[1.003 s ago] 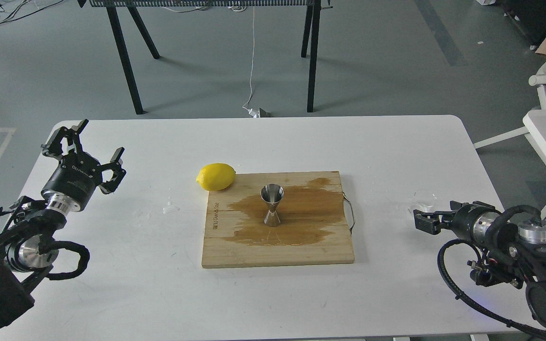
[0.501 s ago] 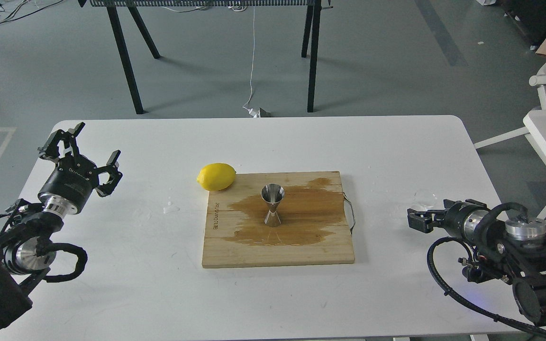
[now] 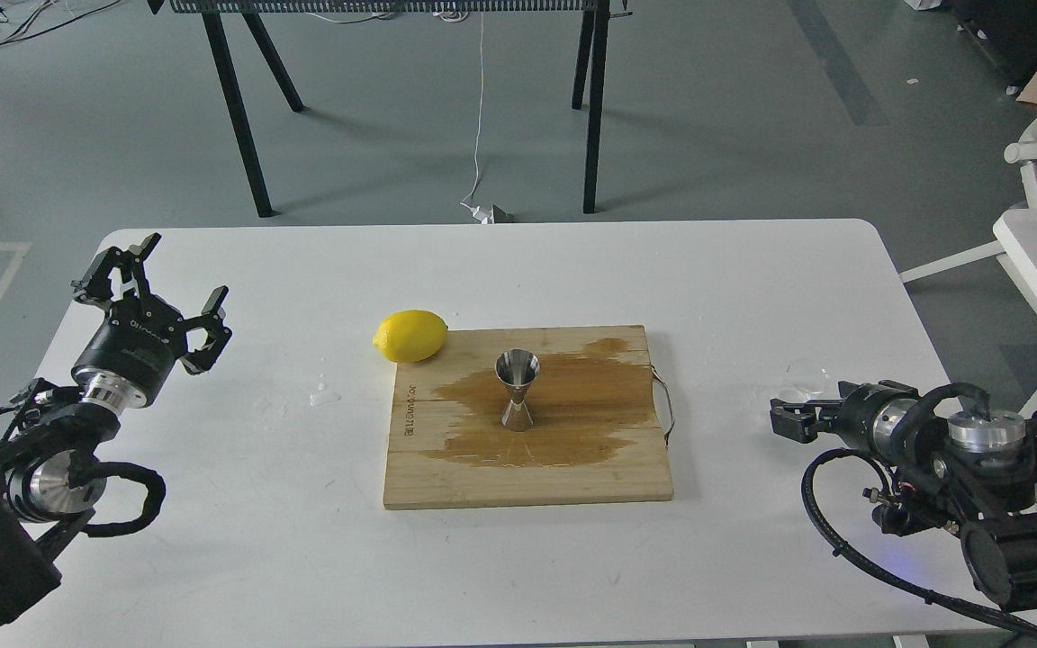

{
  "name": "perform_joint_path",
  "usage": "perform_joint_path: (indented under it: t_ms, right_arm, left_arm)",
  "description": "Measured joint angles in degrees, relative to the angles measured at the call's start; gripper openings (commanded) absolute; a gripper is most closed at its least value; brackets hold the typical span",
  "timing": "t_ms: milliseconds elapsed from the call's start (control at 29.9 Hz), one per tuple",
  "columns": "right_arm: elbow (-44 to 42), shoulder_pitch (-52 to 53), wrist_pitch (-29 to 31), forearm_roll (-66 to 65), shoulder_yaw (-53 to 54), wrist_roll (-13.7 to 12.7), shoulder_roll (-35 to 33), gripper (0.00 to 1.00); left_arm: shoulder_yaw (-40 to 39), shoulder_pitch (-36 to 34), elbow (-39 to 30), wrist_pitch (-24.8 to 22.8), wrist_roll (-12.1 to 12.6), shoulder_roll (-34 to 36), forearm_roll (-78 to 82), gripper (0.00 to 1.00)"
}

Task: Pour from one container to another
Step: 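Lower the right gripper toward the small clear glass, then close the right gripper around the clear glass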

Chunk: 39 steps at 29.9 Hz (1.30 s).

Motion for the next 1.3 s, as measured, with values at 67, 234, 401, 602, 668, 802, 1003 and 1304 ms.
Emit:
perform_joint_path:
  t_ms: [67, 234, 401, 602, 668, 802, 1003, 1304]
  right_arm:
    - [-0.1, 0.0, 0.0, -0.1, 0.0, 0.0, 0.1, 0.97]
    - [-1.2, 0.4, 0.0, -0.1, -1.4, -0.1, 0.3, 0.95]
    - [-1.9, 1.0, 0.0, -0.1, -1.9, -0.1, 0.3, 0.94]
    - [-2.0, 1.1, 0.0, -0.1, -1.9, 0.0, 0.3, 0.94]
    - [-2.0, 1.2, 0.0, -0.1, -1.9, 0.0, 0.3, 0.94]
    - [-2.0, 1.2, 0.0, -0.1, -1.9, 0.2, 0.3, 0.94]
    - [-1.8, 1.3, 0.0, -0.1, -1.9, 0.4, 0.3, 0.94]
    - [-1.7, 1.4, 0.0, -0.1, -1.9, 0.5, 0.3, 0.93]
  left_arm:
    - [0.0, 0.0, 0.1, 0.0, 0.0, -0.1, 0.0, 0.95]
    - [0.1, 0.0, 0.3, 0.0, 0.0, -1.0, 0.1, 0.95]
    - [0.1, 0.0, 0.4, 0.0, 0.0, -1.1, 0.1, 0.95]
    - [0.1, 0.0, 1.2, 0.0, 0.0, -1.2, 0.1, 0.95]
    - [0.1, 0.0, 1.4, 0.0, 0.0, -1.2, 0.1, 0.95]
    - [0.1, 0.0, 1.5, 0.0, 0.0, -1.2, 0.1, 0.95]
    - [0.1, 0.0, 1.5, 0.0, 0.0, -1.2, 0.1, 0.95]
    - [0.1, 0.0, 1.5, 0.0, 0.0, -1.1, 0.1, 0.95]
